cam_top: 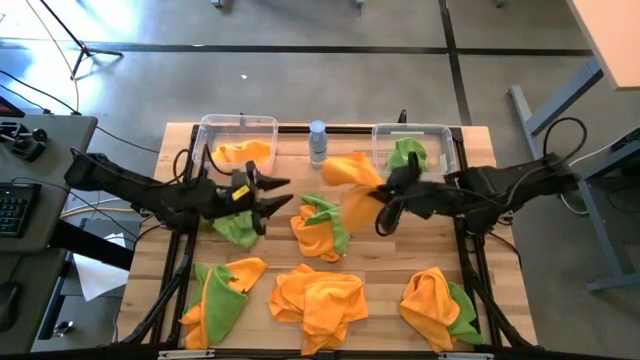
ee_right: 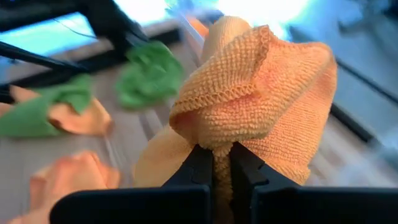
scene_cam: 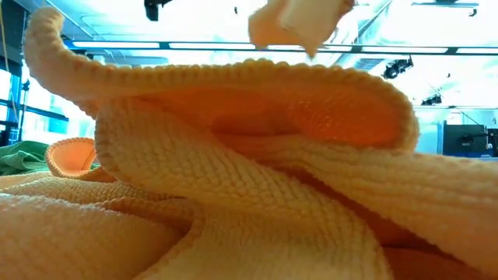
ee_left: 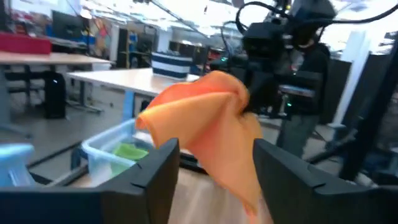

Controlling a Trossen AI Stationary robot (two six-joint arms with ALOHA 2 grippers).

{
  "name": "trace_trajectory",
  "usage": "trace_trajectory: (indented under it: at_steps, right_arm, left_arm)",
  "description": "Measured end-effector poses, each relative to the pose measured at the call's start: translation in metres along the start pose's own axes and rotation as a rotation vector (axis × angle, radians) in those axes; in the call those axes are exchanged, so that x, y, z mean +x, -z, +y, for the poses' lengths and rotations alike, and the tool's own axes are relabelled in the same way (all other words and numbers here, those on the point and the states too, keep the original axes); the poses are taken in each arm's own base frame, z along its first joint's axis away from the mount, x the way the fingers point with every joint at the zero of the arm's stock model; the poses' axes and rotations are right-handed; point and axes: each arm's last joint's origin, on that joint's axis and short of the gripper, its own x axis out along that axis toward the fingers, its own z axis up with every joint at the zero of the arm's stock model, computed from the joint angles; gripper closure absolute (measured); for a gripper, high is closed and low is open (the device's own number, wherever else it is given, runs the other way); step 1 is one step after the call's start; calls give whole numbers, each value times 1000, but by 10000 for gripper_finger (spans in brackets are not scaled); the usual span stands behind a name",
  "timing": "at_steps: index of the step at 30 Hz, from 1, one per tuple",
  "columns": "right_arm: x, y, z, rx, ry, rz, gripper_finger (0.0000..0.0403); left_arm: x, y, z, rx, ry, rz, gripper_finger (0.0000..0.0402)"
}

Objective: Sort microfiber towel by color & place in baskets
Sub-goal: Put the orange towel into the left transparent bin

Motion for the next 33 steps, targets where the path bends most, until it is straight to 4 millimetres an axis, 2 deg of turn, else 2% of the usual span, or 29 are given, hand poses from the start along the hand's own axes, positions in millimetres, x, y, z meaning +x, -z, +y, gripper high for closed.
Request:
trace_trajectory:
  at_steps: [7, 13, 21, 33]
  right_arm:
    - [45, -14, 12, -126, -115, -68, 398]
    - [70, -18, 15, -173, -182, -90, 398]
    - [68, -32, 19, -258, -249, -230, 398]
    - [66, -36, 21, -267, -279, -271, 396]
  left_arm:
    - [32, -23, -7, 89, -1, -20, 175]
    - [58, -29, -14, 182, 52, 134, 174]
    - [78, -23, -17, 198, 106, 198, 174]
    - [80, -16, -16, 179, 113, 254, 179]
